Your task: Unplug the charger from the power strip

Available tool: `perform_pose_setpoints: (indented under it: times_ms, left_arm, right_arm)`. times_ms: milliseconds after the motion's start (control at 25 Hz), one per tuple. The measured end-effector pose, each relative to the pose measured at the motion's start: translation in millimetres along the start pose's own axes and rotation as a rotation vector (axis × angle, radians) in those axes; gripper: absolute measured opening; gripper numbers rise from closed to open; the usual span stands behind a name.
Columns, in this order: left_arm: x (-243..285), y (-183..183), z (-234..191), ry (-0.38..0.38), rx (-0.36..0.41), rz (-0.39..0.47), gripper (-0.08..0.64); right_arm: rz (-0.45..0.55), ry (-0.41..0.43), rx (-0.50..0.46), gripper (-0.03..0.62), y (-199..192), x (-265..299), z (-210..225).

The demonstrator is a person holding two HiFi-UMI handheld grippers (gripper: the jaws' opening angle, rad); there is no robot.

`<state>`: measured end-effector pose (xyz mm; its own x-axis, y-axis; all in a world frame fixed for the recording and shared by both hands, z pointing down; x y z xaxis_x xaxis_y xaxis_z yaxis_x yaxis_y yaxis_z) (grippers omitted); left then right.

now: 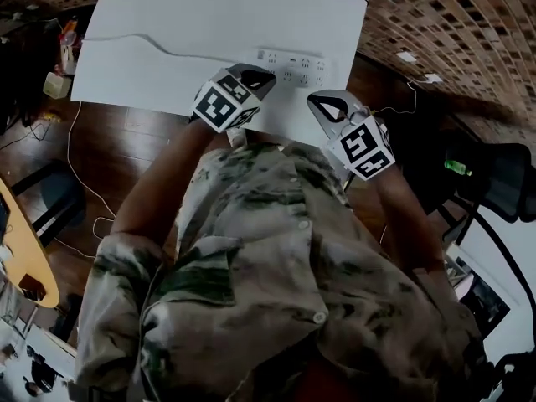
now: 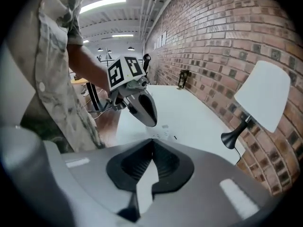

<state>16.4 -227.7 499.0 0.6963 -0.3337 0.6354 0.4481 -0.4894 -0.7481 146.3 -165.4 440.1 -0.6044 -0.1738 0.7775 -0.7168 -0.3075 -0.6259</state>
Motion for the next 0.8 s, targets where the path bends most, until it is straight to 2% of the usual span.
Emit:
perform_pose_setpoints:
  times_ms: [80, 160, 400, 480, 680, 800]
  left_arm:
    - [15, 0, -10, -0.02, 0.044, -0.038, -0.002]
    - [28, 0, -16, -0.022, 0.092, -0.066, -0.002]
    - [57, -3, -20, -0.059, 0.192, -0.159, -0.001]
    - [62, -6, -20, -0.076, 0.209, -0.195, -0.002]
    - [67, -11, -18, -0.104, 0.212, -0.226, -0.002]
    - [67, -11, -18, -0.116, 0.192, -0.233, -0.002]
  right_arm:
    - [-0.052, -0.003, -0.009, 0.009, 0, 12, 11]
    - [-0.094, 0.005, -0.026, 0.065, 2, 23, 21]
    - [-0.224, 0.059, -0.131, 0.102, 10, 45, 57]
    - [-0.273, 0.096, -0.163, 0.127, 12, 56, 68]
    - [-0.385, 0.207, -0.226, 0.135, 9, 83, 74]
    - [-0.427, 0.226, -0.248, 0.129, 9, 92, 79]
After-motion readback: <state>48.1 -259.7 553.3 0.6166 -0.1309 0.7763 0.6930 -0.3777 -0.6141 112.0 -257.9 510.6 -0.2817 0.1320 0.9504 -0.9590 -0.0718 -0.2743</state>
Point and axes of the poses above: the fingertips, and each gripper's own axes: x forward along the fingers, z to its right, y out of its top, the point moved 6 cm from there along -x, backward along the fingers, and after that the axes turned 11 degrees about y, right-handed, at the moved point
